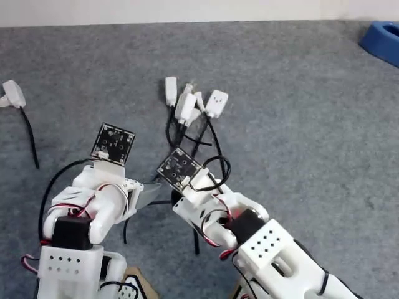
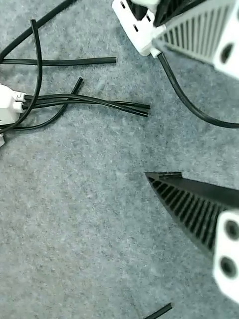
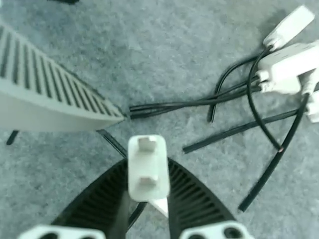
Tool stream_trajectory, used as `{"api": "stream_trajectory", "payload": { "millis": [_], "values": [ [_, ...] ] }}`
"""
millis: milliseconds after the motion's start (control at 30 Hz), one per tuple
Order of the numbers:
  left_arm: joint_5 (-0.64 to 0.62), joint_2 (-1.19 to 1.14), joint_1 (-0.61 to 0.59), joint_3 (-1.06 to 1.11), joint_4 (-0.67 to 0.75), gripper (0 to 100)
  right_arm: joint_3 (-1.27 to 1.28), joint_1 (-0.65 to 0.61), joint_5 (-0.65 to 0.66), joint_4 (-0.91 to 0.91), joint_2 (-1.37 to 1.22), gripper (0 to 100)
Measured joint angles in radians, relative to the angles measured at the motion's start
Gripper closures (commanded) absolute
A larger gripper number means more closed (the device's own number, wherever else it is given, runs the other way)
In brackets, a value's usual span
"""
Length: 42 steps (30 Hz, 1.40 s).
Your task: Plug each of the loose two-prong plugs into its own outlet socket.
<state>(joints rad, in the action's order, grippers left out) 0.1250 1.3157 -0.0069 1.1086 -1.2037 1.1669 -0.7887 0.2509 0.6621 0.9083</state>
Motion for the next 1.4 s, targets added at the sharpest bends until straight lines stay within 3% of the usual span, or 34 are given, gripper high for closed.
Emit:
{"api": "stream_trajectory", "payload": {
  "millis": [467,767,1400],
  "values": [
    [-0.029,0.002,0.003,-0.026,0.000,63,0.002,0.000,-0.003,-0.049,-0.112,99.3],
    [-0.038,0.002,0.063,-0.026,0.000,63,0.002,-0.071,-0.003,-0.051,-0.112,99.3],
    [-0.038,0.002,0.106,-0.029,0.000,63,-0.020,-0.061,-0.003,0.035,-0.115,99.3]
  ]
}}
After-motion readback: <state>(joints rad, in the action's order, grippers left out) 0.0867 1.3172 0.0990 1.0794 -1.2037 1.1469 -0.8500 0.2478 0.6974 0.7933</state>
